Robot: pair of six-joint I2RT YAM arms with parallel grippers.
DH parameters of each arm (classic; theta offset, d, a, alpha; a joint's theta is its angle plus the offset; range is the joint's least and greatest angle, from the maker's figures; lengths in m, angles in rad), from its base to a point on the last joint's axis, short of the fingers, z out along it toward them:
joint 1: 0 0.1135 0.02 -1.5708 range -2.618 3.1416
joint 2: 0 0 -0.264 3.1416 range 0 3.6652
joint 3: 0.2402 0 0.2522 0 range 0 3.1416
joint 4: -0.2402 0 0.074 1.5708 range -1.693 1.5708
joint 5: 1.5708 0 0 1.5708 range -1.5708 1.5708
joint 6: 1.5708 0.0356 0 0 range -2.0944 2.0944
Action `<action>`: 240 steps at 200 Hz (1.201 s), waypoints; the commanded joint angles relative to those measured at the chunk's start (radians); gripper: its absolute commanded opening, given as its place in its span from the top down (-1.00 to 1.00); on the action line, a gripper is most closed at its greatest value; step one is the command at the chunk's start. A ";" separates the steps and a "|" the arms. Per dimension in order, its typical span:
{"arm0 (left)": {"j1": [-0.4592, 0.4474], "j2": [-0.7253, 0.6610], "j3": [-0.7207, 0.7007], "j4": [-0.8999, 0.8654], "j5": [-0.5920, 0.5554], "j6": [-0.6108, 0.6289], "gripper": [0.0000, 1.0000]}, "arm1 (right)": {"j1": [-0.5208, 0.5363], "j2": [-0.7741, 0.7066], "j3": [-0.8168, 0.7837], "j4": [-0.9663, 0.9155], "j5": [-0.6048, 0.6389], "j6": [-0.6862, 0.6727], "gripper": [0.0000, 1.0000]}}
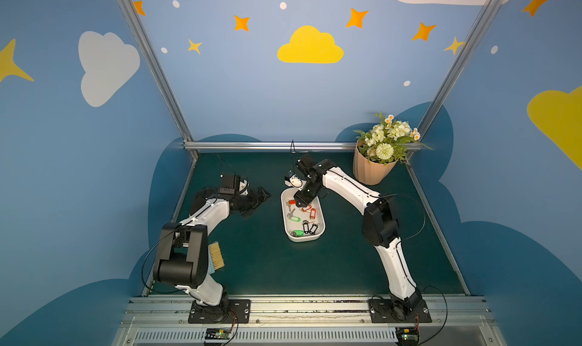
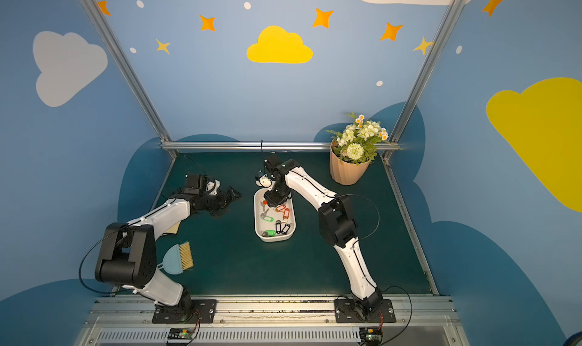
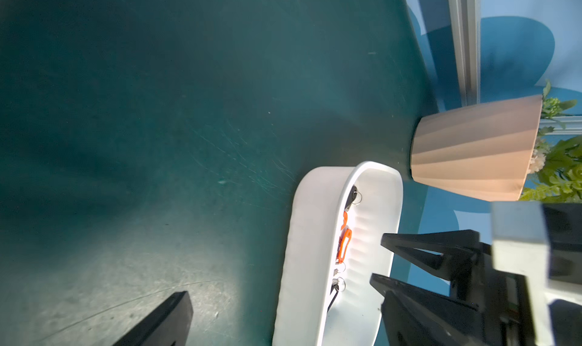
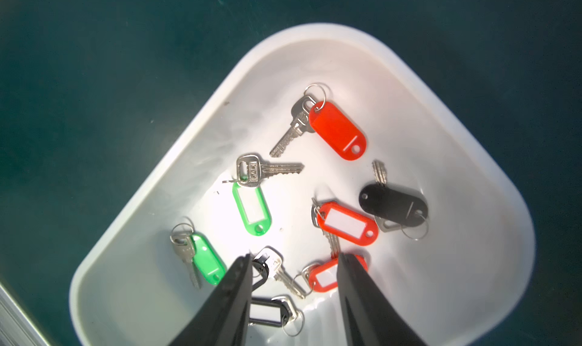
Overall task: Take the keys out of the storage box
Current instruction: Pick up the key from the storage box.
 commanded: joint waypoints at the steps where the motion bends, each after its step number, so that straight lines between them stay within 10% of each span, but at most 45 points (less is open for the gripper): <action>1: 0.015 -0.017 -0.017 0.000 -0.007 0.005 -1.00 | 0.009 0.042 0.046 -0.042 0.010 -0.078 0.07; 164: 0.024 0.035 0.012 0.007 0.033 0.000 -1.00 | 0.026 0.162 0.088 -0.054 0.083 -0.143 0.18; 240: 0.023 0.034 0.018 -0.002 0.038 0.005 -1.00 | 0.032 0.161 0.090 -0.053 0.108 -0.135 0.83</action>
